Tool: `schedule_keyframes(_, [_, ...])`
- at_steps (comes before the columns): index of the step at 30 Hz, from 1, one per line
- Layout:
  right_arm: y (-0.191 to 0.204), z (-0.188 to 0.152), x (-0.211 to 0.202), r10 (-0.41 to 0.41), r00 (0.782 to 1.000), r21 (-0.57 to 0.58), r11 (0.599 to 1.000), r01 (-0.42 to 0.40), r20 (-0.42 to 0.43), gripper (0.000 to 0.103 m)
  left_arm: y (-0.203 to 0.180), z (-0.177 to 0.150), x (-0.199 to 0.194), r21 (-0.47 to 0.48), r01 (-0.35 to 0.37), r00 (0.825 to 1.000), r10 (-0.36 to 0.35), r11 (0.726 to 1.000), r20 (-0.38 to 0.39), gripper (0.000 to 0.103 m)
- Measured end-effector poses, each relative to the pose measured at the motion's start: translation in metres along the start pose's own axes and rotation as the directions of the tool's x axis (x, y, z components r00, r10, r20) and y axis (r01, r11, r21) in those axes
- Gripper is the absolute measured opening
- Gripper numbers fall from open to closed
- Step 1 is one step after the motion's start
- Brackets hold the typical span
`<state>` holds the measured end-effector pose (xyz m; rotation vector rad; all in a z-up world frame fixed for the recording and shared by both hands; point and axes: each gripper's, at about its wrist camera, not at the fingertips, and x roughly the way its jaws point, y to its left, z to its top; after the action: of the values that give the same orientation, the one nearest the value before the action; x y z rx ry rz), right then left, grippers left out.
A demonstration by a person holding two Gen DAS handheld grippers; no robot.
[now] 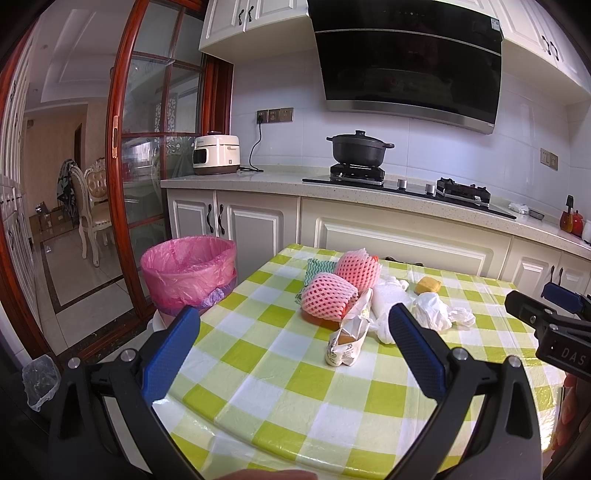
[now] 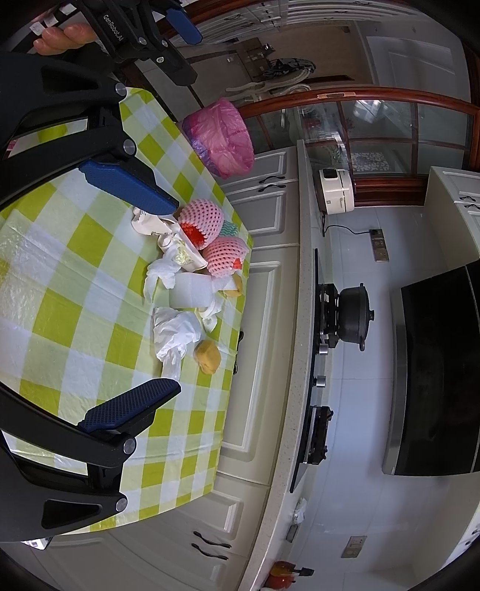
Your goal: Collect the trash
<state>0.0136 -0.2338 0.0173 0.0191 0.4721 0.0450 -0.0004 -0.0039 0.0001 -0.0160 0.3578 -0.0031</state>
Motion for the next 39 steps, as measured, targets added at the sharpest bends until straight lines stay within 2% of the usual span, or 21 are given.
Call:
schedule_keyframes(18, [-0.003, -0.004, 0.003, 0.005, 1.000, 0.011, 1.000, -0.005, -0.001, 0.085, 0.004, -0.001, 0.007, 0.003, 0.018, 1.000, -0.018, 1.000, -0.017, 0.099])
schedule_keyframes(24, [-0.004, -0.009, 0.015, 0.001, 1.000, 0.010, 1.000, -0.001, -0.016, 0.085, 0.007, 0.000, 0.018, 0.004, 0.015, 0.999, -0.015, 1.000, -0.028, 0.099])
schedule_keyframes(30, [-0.010, -0.015, 0.046, -0.035, 0.997, -0.003, 0.999, 0.035, -0.065, 0.085, 0.015, 0.002, 0.054, -0.011, 0.041, 0.996, -0.042, 0.999, -0.075, 0.099])
schedule_keyframes(33, [-0.015, -0.017, 0.066, -0.051, 0.995, -0.018, 0.999, 0.050, -0.087, 0.085, 0.017, -0.001, 0.077, 0.013, 0.030, 0.994, -0.029, 0.999, -0.110, 0.099])
schedule_keyframes(36, [-0.020, -0.019, 0.088, -0.065, 0.992, -0.042, 0.997, 0.061, -0.105, 0.085, 0.022, -0.001, 0.101, -0.033, 0.103, 0.982, -0.106, 0.994, -0.157, 0.099])
schedule_keyframes(39, [-0.028, -0.021, 0.113, -0.082, 0.987, -0.047, 0.996, 0.076, -0.139, 0.085, 0.023, -0.002, 0.118, -0.057, 0.117, 0.979, -0.125, 0.991, -0.159, 0.099])
